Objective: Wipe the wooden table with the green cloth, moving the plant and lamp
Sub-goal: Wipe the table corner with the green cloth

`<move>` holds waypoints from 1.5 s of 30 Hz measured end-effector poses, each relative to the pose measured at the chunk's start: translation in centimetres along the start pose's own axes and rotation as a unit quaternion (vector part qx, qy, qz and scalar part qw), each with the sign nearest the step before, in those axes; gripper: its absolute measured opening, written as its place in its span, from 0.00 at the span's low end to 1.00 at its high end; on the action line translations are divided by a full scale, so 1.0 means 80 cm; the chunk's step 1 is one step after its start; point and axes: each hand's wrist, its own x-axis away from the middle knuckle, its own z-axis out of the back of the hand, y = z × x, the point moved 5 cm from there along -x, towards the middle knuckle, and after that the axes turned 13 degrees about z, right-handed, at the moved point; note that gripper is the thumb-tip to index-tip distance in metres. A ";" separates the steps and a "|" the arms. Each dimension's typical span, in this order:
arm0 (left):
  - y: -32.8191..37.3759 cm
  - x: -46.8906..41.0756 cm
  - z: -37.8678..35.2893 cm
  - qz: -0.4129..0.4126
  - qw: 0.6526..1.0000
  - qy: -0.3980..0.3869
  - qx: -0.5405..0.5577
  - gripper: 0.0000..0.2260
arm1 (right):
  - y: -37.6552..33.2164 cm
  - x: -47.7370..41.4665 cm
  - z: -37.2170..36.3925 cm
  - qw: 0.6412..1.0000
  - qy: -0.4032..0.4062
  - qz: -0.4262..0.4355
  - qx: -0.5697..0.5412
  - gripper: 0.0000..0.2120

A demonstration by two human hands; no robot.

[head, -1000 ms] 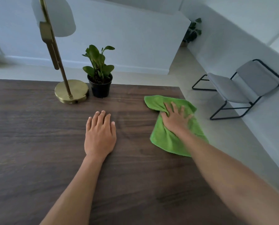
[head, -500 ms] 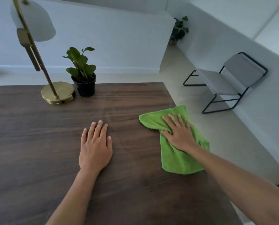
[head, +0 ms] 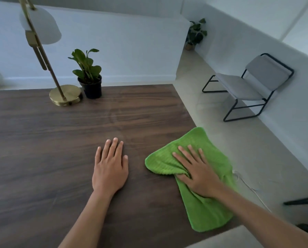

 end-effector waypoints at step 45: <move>0.019 0.178 0.012 0.017 0.995 0.038 0.091 0.30 | -0.082 -0.001 -0.009 0.983 0.023 -0.180 -0.036 0.38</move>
